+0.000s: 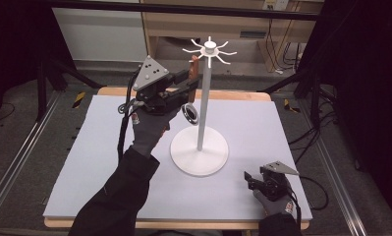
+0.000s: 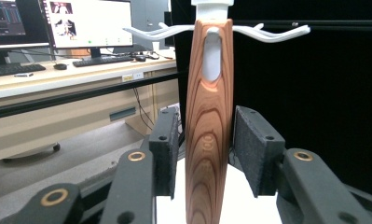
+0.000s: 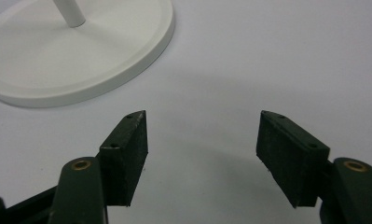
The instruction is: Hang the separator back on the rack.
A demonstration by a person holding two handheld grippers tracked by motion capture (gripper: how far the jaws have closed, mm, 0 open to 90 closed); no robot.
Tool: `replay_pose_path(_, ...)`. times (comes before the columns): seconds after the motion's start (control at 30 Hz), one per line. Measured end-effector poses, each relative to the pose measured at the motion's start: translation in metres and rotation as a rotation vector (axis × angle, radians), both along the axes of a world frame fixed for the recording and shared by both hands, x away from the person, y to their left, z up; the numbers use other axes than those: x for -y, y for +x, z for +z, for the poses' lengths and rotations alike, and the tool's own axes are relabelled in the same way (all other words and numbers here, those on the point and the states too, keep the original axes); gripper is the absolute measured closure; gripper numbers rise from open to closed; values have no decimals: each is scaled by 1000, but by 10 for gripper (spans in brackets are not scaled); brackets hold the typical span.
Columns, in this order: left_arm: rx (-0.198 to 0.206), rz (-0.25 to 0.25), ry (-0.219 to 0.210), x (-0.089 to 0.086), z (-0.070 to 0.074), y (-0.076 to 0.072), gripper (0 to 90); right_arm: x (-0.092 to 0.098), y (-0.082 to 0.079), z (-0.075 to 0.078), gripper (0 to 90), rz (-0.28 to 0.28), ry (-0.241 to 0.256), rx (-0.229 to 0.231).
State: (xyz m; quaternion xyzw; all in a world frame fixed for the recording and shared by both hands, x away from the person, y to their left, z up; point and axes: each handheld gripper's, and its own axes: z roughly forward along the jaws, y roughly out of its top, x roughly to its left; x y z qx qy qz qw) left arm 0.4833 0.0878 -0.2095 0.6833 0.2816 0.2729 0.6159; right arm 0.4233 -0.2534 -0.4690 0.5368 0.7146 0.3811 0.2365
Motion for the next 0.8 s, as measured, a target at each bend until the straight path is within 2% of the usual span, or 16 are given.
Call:
replay_pose_path(0.23, -6, 1, 13, -8, -5, -4, 539, 0, 0, 0, 337, -1, 0, 0)
replay_pose_path(0.47, -22, 10, 21, -27, -14, -8, 478, 0, 0, 0, 332, -3, -2, 1)
replay_pose_path(0.6, -33, 17, 29, -40, -23, -9, 454, 0, 0, 0, 329, -3, 2, -3)
replay_pose_path(0.63, -76, 4, 12, -41, -26, -11, 449, -1, 0, 0, 329, -7, 6, -7)
replay_pose_path(0.7, -52, 11, 33, -49, -32, -9, 436, 0, 0, 0, 328, -3, -4, -2)
replay_pose_path(0.8, -65, 38, 58, -62, -45, -9, 416, 0, 0, 0, 325, -6, -2, -1)
